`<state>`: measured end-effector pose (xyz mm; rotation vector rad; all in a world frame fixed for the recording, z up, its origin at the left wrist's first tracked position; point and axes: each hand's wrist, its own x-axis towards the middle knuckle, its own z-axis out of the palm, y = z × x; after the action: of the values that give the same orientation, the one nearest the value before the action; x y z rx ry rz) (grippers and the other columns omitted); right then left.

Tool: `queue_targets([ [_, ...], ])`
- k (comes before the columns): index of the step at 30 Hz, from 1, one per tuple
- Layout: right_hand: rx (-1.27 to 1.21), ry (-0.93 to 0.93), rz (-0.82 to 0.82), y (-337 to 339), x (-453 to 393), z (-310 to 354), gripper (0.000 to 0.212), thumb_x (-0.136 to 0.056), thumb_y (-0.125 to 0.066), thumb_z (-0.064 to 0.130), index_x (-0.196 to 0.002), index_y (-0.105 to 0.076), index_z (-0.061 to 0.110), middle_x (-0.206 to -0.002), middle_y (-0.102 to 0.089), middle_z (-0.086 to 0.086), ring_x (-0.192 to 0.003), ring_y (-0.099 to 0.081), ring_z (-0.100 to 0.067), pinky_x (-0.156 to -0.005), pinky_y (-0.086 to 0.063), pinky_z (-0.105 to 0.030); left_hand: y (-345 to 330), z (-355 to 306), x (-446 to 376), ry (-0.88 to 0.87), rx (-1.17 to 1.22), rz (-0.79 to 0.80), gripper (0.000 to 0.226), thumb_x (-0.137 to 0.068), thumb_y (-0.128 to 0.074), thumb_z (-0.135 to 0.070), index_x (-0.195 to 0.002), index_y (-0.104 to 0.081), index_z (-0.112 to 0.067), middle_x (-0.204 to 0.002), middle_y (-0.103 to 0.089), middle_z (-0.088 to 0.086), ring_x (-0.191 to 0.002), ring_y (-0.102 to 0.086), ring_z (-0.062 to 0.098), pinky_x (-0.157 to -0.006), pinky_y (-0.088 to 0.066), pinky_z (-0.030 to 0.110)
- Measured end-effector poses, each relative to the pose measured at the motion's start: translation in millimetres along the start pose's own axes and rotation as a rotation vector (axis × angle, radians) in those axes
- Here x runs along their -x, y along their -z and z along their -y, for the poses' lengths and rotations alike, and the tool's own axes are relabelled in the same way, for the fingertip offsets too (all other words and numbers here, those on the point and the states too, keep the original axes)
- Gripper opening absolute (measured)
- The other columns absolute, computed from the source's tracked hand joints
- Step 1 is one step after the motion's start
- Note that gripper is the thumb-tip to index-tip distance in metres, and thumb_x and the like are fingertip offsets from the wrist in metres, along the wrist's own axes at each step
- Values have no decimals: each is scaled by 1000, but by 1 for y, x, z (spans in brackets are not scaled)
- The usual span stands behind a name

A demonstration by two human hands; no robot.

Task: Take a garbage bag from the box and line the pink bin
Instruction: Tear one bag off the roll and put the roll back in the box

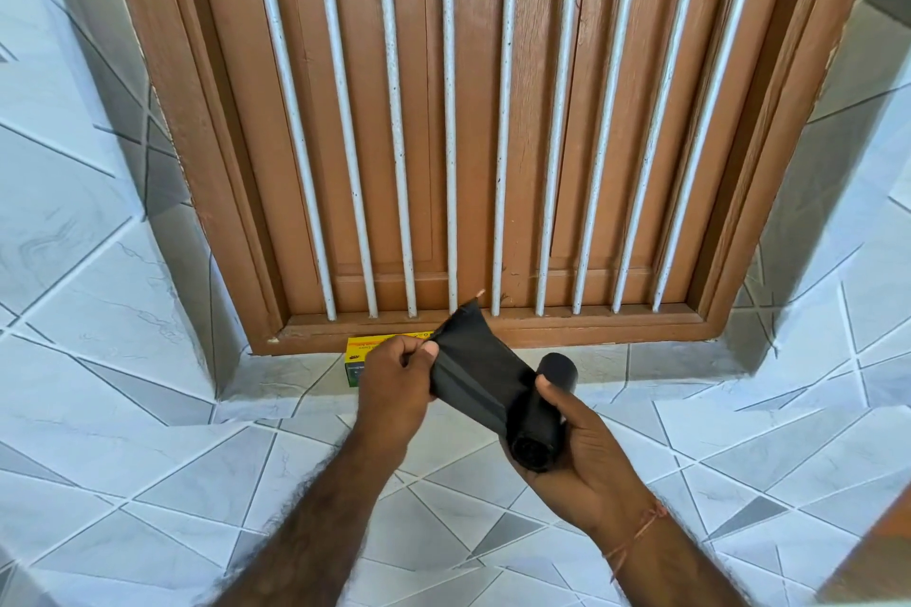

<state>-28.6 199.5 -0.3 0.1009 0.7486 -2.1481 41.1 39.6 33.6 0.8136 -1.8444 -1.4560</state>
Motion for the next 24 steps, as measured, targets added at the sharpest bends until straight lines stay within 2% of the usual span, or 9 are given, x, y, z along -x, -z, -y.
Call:
queue_targets([
  [2, 16, 17, -3, 1, 3, 6, 30, -70, -74, 11, -100, -69, 9, -97, -75, -17, -75, -74, -33, -65, -61, -38, 11, -3, -9, 23, 5, -59, 18, -95, -56, -22, -87, -66, -10, -81, -64, 6, -79, -60, 20, -71, -60, 38],
  [4, 34, 40, -21, 3, 3, 12, 31, -70, -72, 10, -101, -69, 9, -93, -76, -16, -72, -74, -30, -64, -62, -37, 25, -3, -19, 29, -27, -128, 18, -96, -54, -25, -94, -66, -11, -89, -64, 4, -83, -59, 18, -70, -57, 32],
  [10, 147, 73, -95, 5, 6, 30, 47, -69, -75, 12, -115, -65, 8, -108, -72, -18, -83, -72, -34, -65, -60, -39, 72, 15, -40, 39, -20, -334, 17, -94, -56, -26, -86, -66, -14, -89, -65, 6, -94, -61, 33, -90, -53, 48],
  [14, 248, 51, -69, 4, 8, 38, 44, -69, -75, 14, -112, -65, 8, -104, -72, -18, -81, -69, -35, -58, -58, -38, 91, 17, -34, -3, -173, -431, 25, -97, -51, -22, -90, -63, 0, -85, -59, 13, -84, -55, 35, -78, -40, 37],
  [17, 374, 43, -42, 2, 9, 39, 56, -61, -79, 13, -115, -64, 7, -103, -72, -20, -85, -67, -37, -59, -57, -39, 95, 13, -20, -202, -560, -481, 19, -93, -54, -17, -93, -62, 0, -84, -61, 17, -84, -60, 41, -72, -44, 40],
  [19, 486, 55, 6, -2, 9, 39, 69, -54, -86, 13, -119, -61, 7, -109, -71, -22, -93, -66, -38, -73, -57, -46, 89, 4, -9, -422, -774, -530, 17, -86, -56, -15, -100, -64, -6, -94, -66, 15, -89, -60, 39, -77, -48, 44],
  [21, 599, 65, 91, -10, 10, 37, 87, -43, -92, 18, -122, -59, 6, -117, -67, -26, -102, -65, -39, -91, -53, -52, 71, -9, 2, -555, -638, -401, 25, -86, -54, -19, -107, -66, -13, -107, -67, 7, -101, -59, 29, -92, -44, 39],
  [22, 645, 61, 138, -13, 9, 36, 90, -42, -93, 18, -123, -58, 5, -118, -65, -27, -104, -63, -40, -96, -49, -54, 58, -13, 4, -549, -514, -236, 27, -89, -53, -24, -112, -65, -17, -113, -66, 1, -107, -57, 22, -98, -40, 34],
  [24, 718, 37, 235, -22, 10, 33, 79, -52, -87, 13, -124, -57, 3, -120, -63, -28, -110, -60, -43, -103, -42, -58, 32, -19, 8, -409, -330, 173, 34, -91, -55, -40, -122, -60, -28, -122, -62, -11, -117, -52, 7, -104, -36, 27],
])
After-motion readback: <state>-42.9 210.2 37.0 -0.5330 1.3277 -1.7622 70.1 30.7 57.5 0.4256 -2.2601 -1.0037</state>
